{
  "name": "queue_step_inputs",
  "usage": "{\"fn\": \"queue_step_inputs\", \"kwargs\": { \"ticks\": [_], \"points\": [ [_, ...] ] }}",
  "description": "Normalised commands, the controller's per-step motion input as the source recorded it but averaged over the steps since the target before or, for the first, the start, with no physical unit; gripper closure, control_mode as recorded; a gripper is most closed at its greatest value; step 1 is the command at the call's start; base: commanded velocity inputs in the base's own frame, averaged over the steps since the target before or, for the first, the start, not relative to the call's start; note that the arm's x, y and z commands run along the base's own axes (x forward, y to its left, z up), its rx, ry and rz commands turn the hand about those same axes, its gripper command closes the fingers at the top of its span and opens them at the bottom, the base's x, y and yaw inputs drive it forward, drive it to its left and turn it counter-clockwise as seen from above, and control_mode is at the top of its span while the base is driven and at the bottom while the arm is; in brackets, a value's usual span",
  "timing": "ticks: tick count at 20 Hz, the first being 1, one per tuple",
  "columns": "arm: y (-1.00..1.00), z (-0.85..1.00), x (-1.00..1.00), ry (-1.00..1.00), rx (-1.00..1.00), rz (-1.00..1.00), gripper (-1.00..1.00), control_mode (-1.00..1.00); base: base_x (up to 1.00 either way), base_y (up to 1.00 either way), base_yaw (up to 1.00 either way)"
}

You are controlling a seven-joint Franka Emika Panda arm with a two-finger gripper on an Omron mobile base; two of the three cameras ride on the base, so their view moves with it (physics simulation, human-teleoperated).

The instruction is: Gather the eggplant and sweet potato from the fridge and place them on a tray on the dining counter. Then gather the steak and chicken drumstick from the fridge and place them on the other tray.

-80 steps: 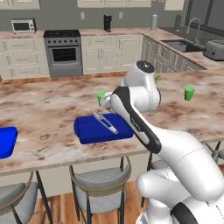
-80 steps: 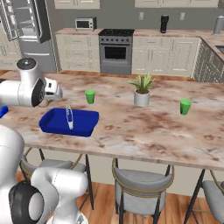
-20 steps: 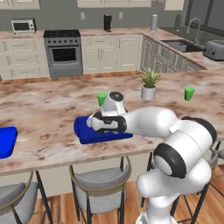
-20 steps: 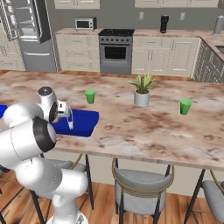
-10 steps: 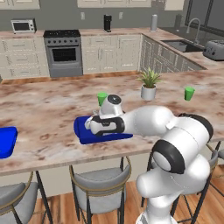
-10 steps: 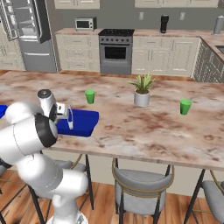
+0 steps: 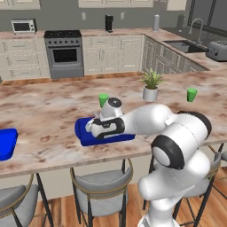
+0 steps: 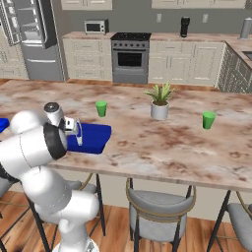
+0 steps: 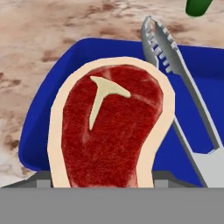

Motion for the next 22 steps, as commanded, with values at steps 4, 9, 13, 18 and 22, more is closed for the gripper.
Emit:
{"fn": "queue_step_inputs", "kwargs": {
  "ticks": [4, 9, 13, 18, 22],
  "points": [
    [0.02, -0.16, 0.09, 0.0, 0.0, 0.0, 1.0, -1.0, 0.0, 0.0, 0.0],
    [0.02, -0.15, 0.1, 0.0, 0.0, 0.0, 1.0, -1.0, 0.0, 0.0, 0.0],
    [0.03, -0.13, 0.09, 0.0, 0.0, 0.0, 1.0, -1.0, 0.0, 0.0, 0.0],
    [0.04, -0.13, 0.02, 0.0, 0.0, 0.0, 1.0, -1.0, 0.0, 0.0, 0.0],
    [0.03, -0.1, 0.01, 0.0, 0.0, 0.0, 1.0, -1.0, 0.0, 0.0, 0.0]
  ]
}}
